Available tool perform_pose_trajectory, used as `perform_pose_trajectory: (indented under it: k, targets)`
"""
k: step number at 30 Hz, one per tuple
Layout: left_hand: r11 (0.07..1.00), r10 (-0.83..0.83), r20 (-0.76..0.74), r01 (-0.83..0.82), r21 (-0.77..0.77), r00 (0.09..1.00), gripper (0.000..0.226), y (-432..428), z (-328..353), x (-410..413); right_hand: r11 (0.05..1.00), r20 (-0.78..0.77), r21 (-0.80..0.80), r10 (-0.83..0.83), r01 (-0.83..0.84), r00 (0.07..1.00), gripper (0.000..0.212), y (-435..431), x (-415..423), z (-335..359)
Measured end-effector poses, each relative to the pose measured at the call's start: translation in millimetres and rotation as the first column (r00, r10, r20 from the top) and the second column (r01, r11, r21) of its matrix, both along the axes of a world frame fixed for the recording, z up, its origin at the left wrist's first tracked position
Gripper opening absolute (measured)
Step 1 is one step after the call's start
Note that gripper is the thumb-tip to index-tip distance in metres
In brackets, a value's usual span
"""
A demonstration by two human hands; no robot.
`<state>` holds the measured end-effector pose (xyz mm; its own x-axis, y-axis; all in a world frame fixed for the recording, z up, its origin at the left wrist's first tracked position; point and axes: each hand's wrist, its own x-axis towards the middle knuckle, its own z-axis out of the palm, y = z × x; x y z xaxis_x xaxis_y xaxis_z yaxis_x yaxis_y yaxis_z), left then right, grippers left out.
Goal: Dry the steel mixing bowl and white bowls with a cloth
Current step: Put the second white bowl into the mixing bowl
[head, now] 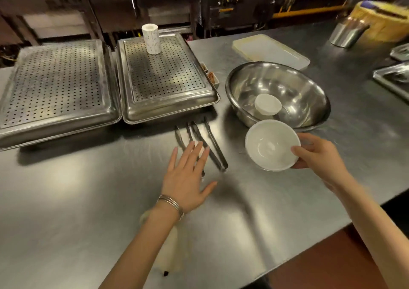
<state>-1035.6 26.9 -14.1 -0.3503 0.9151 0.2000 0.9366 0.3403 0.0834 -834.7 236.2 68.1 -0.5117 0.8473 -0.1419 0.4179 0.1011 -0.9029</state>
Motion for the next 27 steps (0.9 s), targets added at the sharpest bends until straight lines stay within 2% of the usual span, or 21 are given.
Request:
perform_pose_trajectory:
  k: [6,9,13,17,27]
  targets:
    - [0.994,0.100,0.030,-0.098,-0.047,0.995,0.083,136.3,-8.2,29.4,0.995,0.004,-0.005,0.099,-0.099,0.995,0.028,151.8,-7.6,-2.2]
    - [0.989,0.134,0.062,-0.130,-0.071,0.989,0.086,203.7,-11.4,31.5,0.985,0.055,0.010,0.169,-0.170,0.984,0.032,226.7,-30.0,-18.1]
    - [0.978,0.172,0.047,-0.164,-0.132,0.984,0.094,268.1,-25.8,25.2,0.970,0.074,-0.060,0.239,-0.235,0.968,0.036,295.8,-69.6,-46.8]
    - [0.957,0.213,0.097,-0.188,-0.220,0.972,0.098,289.2,-47.6,24.4,0.958,0.104,-0.069,0.285,-0.279,0.953,0.039,332.5,-105.2,-84.6]
    - [0.957,0.239,0.140,-0.209,-0.201,0.961,0.079,291.1,-56.9,26.6,0.954,0.292,-0.005,0.289,-0.301,0.912,0.037,370.0,-134.6,-144.2]
